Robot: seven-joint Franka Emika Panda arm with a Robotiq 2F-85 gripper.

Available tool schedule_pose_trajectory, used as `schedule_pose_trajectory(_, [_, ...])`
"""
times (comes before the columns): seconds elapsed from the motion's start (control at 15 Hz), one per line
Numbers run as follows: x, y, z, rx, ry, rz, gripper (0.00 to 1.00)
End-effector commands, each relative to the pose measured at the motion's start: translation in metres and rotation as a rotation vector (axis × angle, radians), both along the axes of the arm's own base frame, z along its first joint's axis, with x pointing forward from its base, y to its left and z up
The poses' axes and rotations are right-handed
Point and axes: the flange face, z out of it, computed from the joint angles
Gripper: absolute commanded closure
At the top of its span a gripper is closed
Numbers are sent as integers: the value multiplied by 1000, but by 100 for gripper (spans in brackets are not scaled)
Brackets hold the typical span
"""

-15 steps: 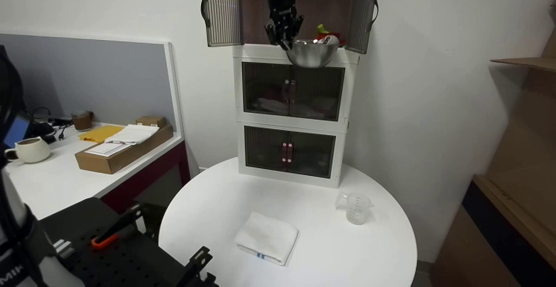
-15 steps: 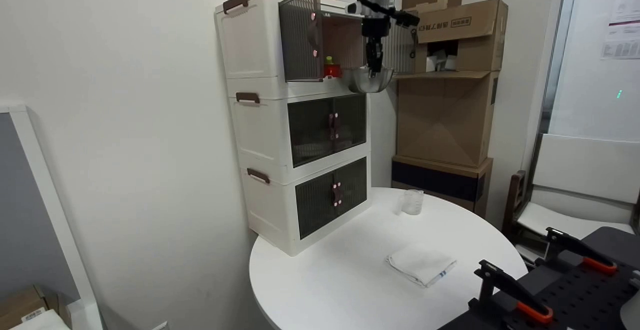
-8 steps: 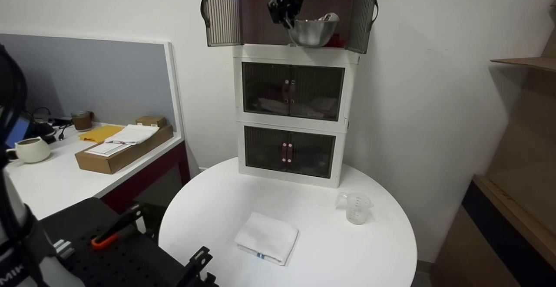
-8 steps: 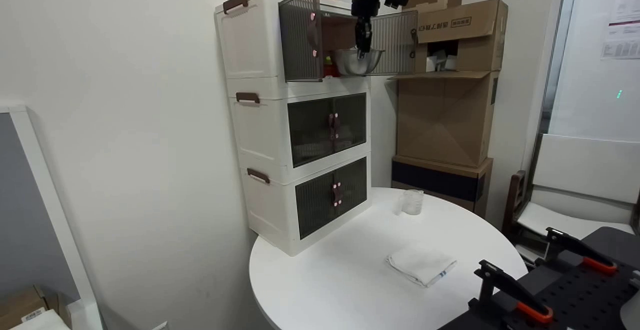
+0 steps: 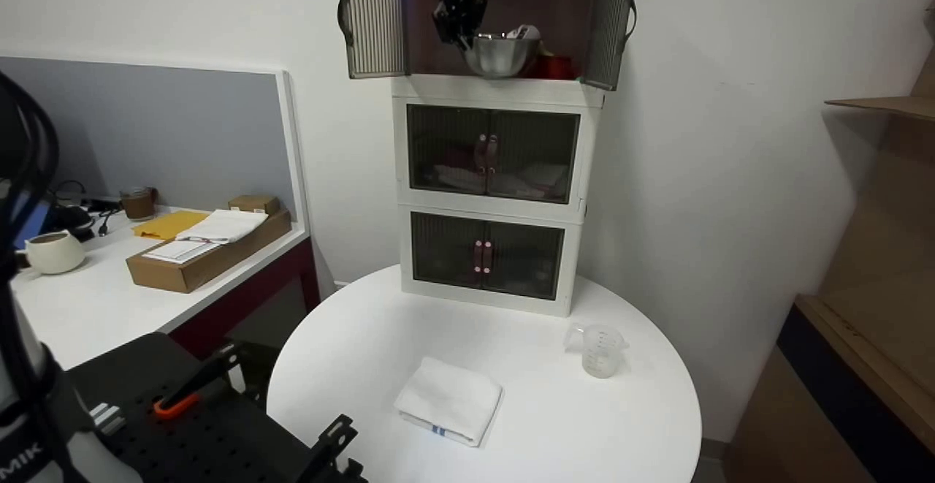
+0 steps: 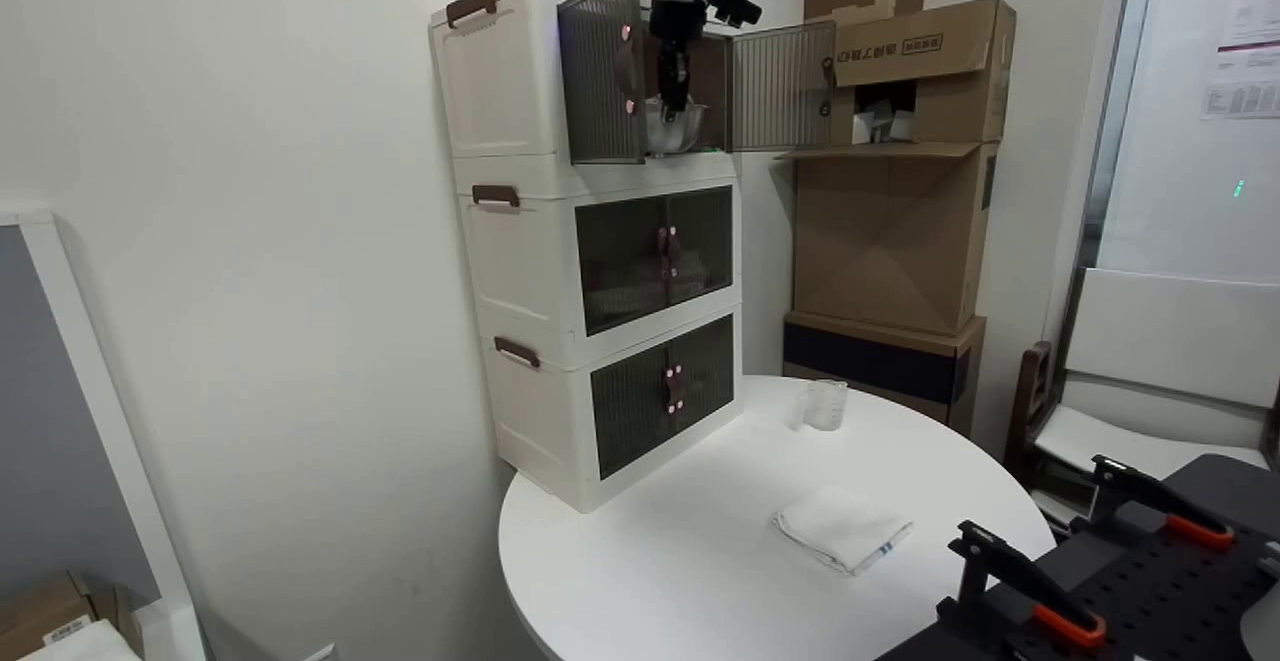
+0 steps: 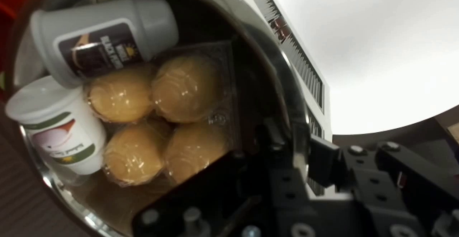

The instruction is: Put the silver bowl in the top cabinet door

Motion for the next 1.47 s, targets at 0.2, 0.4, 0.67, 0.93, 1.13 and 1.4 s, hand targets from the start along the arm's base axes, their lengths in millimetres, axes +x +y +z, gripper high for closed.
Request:
schedule_pose_trajectory(0.2, [19,43,1,67,-88,71,98])
schedule_pose_trajectory(0.4, [21,57,-4,122,-97,97,98])
schedule_pose_trajectory(0.67, [21,71,-11,170,-97,123,98])
schedule_pose_trajectory(0.93, [24,76,-19,172,-90,145,98])
schedule_pose_trajectory(1.13, [27,76,-27,168,-70,174,98])
schedule_pose_trajectory(1.4, [29,74,-40,164,-18,216,98])
